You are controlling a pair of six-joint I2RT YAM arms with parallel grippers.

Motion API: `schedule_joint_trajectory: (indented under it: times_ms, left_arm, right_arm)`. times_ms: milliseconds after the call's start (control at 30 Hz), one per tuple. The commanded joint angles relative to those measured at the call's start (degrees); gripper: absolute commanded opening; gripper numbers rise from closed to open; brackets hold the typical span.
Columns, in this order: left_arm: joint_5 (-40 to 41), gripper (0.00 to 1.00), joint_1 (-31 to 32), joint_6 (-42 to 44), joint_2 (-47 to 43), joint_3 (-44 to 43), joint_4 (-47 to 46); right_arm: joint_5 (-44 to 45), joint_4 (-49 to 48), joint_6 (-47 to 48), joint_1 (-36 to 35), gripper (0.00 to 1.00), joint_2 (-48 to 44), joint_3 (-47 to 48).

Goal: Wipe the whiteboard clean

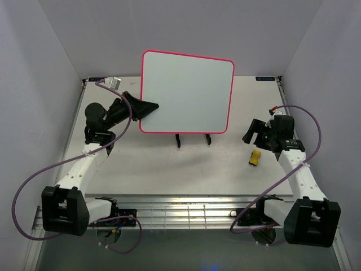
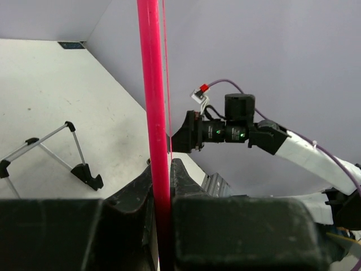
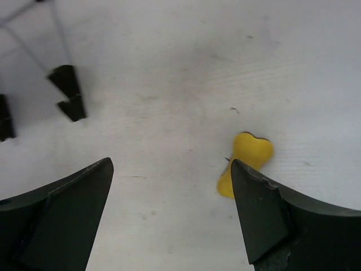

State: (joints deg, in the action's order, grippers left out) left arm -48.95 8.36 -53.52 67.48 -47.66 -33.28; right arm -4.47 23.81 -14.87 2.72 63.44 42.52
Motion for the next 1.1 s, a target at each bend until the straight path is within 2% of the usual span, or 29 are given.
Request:
schedule_joint_trajectory:
  times_ms: [0, 133, 267, 467, 567, 700, 767, 933, 1067]
  left_arm:
    - [-2.72, 0.0, 0.17, -0.36, 1.32, -0.68, -19.6]
    - [-5.71, 0.0, 0.17, -3.6, 6.59, -1.03, -26.91]
    - [-6.07, 0.0, 0.25, -3.62, 8.63, 0.02, -29.83]
    - [-3.36, 0.0, 0.43, -3.44, 8.81, 3.7, -33.34]
    - [-2.82, 0.0, 1.31, -1.34, 8.54, 4.85, -32.39]
    - [4.1, 0.0, 2.62, 3.5, 7.66, 7.58, -31.85]
    - [4.3, 0.0, 2.97, 5.43, 8.97, 7.06, -32.02]
    - [3.51, 0.0, 2.98, 6.32, 14.95, 2.06, -34.04]
    - [3.51, 0.0, 2.98, 5.8, 22.49, 0.11, -41.31]
  right_arm:
    - [-18.36, -3.86, 3.1, 0.0, 0.9, -4.72, 3.88]
    - [-29.77, -4.47, 3.01, 0.0, 0.9, -6.74, 6.87]
    - [-34.37, -5.44, 2.57, 0.0, 0.91, -10.26, 10.2]
    - [-40.25, -5.44, 2.83, 0.0, 0.92, -8.86, 15.04]
    - [-41.06, -6.85, 1.6, 0.0, 0.93, -9.56, 15.05]
    - [-41.05, -6.59, 0.81, 0.0, 0.94, -10.7, 15.66]
    - [-42.37, -7.98, -0.5, 0.0, 0.94, -12.19, 14.44]
    - [-43.52, -6.85, -1.3, 0.09, 0.96, -14.92, 12.5]
    - [-45.89, -5.89, -2.26, -0.08, 0.96, -18.16, 10.3]
